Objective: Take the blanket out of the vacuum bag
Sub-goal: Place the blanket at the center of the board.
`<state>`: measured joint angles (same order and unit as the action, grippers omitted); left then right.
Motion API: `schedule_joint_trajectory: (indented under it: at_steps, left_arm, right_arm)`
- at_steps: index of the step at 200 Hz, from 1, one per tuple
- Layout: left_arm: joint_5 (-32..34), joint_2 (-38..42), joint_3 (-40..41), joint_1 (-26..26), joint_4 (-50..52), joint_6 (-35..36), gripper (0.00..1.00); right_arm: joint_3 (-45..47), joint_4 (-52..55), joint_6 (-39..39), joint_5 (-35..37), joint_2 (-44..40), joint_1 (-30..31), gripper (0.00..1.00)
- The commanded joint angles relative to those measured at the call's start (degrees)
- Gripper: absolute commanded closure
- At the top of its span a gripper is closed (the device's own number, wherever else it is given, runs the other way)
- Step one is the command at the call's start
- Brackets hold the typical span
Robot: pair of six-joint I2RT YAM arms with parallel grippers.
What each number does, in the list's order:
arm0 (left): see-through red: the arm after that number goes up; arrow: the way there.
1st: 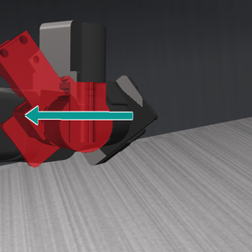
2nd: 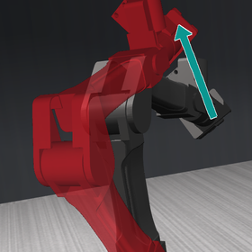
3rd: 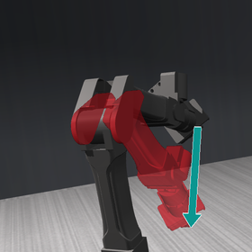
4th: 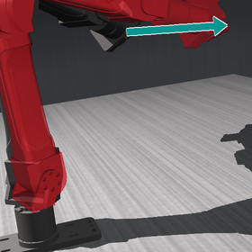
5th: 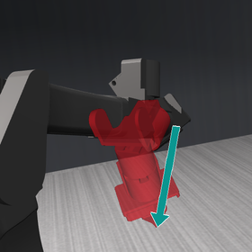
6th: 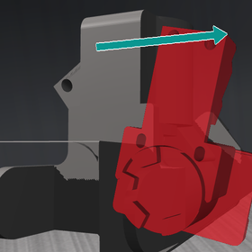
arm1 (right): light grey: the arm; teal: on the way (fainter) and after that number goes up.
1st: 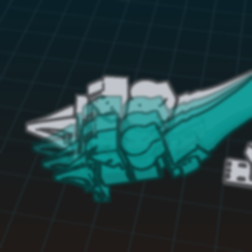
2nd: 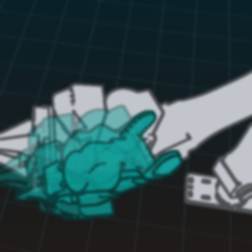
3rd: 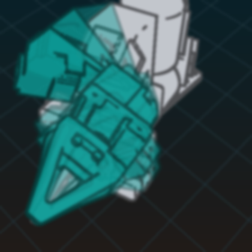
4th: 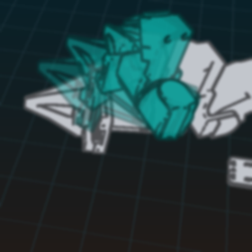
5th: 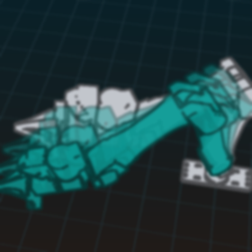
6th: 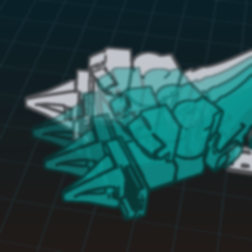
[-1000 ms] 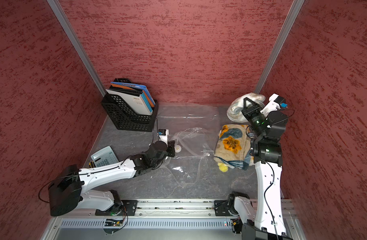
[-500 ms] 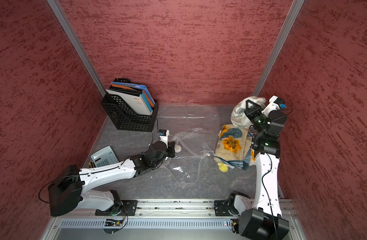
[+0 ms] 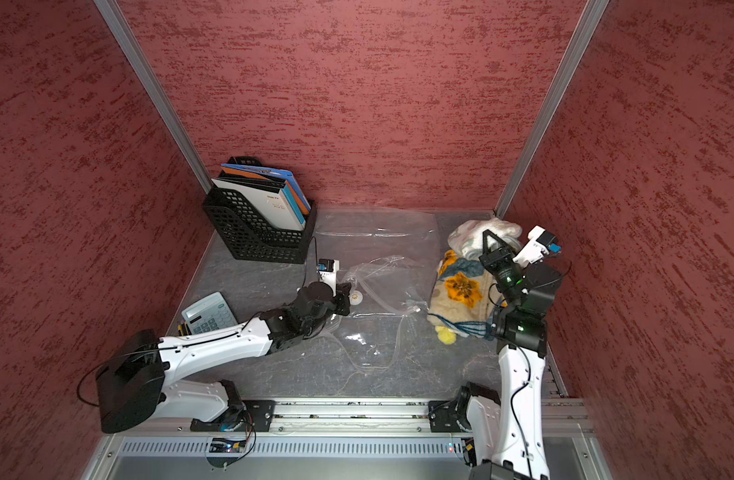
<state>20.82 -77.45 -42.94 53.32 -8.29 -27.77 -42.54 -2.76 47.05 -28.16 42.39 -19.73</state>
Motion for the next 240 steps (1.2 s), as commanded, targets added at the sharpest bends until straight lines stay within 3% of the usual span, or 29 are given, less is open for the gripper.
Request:
schedule_joint_trajectory:
  at_steps: [1,57,88,131,139,146,159,196,221,240]
  left_arm:
    - [-0.5,0.6,1.0,-0.2,-2.0,0.2,1.0]
    - [-0.2,1.4,1.0,0.7,-1.7,0.2,1.0]
    - [0.3,1.9,1.1,1.0,-1.2,0.3,1.0]
    - [0.9,2.5,1.4,1.9,-0.7,0.0,1.0]
    - [1.1,2.5,1.3,2.1,-0.4,0.1,1.0]
    - [1.2,2.5,1.2,2.1,-0.4,0.1,1.0]
    - [1.2,2.2,0.7,2.4,-0.2,0.2,1.0]
    - [1.2,-0.2,-1.4,2.9,0.5,0.2,1.0]
    - [1.9,-1.6,-3.5,3.5,2.0,0.4,1.0]
    - [2.5,-2.1,-4.5,3.9,2.7,0.3,1.0]
  right_arm:
    - [1.0,4.8,-4.0,2.0,-5.6,-0.3,1.0]
    - [4.5,16.9,-4.9,6.6,-11.6,-0.3,1.0]
    - [5.5,29.9,-3.6,10.9,-16.1,-0.3,1.0]
    - [10.5,39.1,-0.1,9.7,-20.1,0.4,0.97]
    - [10.7,40.1,-0.1,9.7,-20.8,0.7,0.89]
    - [10.4,41.5,-0.2,10.2,-21.0,1.1,0.75]
    - [9.2,45.1,-1.0,12.0,-21.7,1.8,0.65]
    - [7.3,52.0,-1.9,16.5,-23.6,3.6,0.26]
    - [3.2,54.3,-3.7,18.3,-24.2,4.8,0.15]
    - [-0.7,56.2,-5.7,19.9,-24.4,6.2,0.13]
